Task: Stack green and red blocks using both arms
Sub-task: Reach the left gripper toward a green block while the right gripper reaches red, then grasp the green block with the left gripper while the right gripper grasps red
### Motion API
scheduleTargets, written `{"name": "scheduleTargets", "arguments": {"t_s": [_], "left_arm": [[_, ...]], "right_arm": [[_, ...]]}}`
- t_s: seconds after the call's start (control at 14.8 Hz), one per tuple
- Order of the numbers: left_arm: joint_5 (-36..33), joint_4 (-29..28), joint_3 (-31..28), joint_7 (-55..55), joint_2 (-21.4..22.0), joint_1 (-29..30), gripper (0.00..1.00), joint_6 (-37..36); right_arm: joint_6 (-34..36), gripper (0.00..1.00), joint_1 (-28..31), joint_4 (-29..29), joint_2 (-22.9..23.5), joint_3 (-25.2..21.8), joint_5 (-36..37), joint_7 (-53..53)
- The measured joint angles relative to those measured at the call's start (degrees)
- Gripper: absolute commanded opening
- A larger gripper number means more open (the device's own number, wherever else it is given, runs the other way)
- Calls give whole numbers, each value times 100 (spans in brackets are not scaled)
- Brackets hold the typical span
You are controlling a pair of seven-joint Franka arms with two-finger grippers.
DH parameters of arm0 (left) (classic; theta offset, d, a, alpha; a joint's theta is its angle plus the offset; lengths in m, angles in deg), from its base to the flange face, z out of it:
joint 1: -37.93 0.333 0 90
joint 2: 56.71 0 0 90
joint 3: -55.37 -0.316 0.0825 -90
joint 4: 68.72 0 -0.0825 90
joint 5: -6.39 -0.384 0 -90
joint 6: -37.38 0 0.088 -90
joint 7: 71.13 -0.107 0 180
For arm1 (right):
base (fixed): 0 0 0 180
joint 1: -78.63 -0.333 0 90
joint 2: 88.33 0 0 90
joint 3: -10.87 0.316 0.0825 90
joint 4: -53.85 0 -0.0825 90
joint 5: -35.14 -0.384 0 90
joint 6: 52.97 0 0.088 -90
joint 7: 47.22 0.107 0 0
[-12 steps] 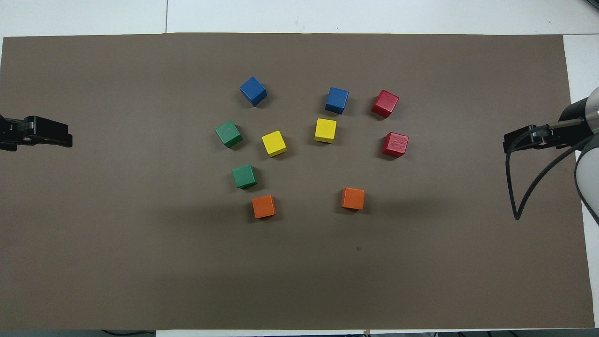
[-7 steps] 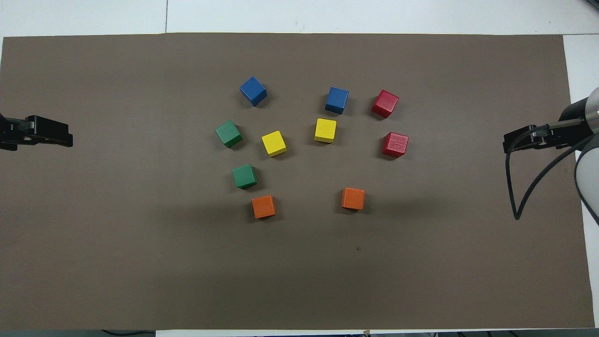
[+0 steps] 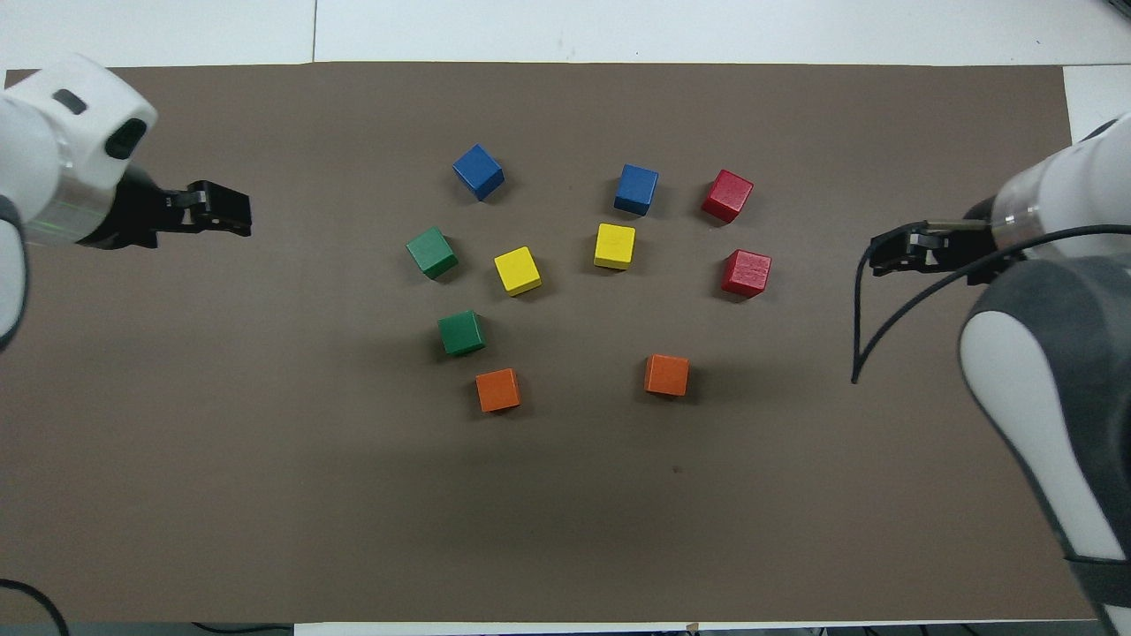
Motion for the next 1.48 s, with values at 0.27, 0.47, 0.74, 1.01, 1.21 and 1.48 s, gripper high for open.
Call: {"name": "scheduleTargets", "arguments": {"t_s": [0.27, 0.47, 0.74, 1.01, 1.21, 1.48], "left_arm": [[2, -563, 24, 1410, -391, -686, 100, 1090], [2, -1198, 21, 1766, -437, -990, 100, 1779], [-34, -1400, 17, 2426, -807, -1371, 100, 2313], [-330, -1434, 16, 2964, -1261, -1660, 100, 2476], [-331, -1599, -9, 3110, -1291, -1660, 100, 2578], [-331, -1773, 8, 3295, -1285, -1672, 100, 2704]], "right_arm": [[-1429, 100, -674, -386, 802, 23, -1, 1647], [-2042, 100, -771, -399, 1321, 18, -1, 1975], [-2276, 100, -768, -398, 1597, -19, -88, 2203], [-2512, 100, -768, -427, 1875, -18, -160, 2207], [-2599, 99, -768, -555, 1972, -19, -160, 2104], [-2859, 59, -765, -726, 1978, -22, -160, 2053]]}}
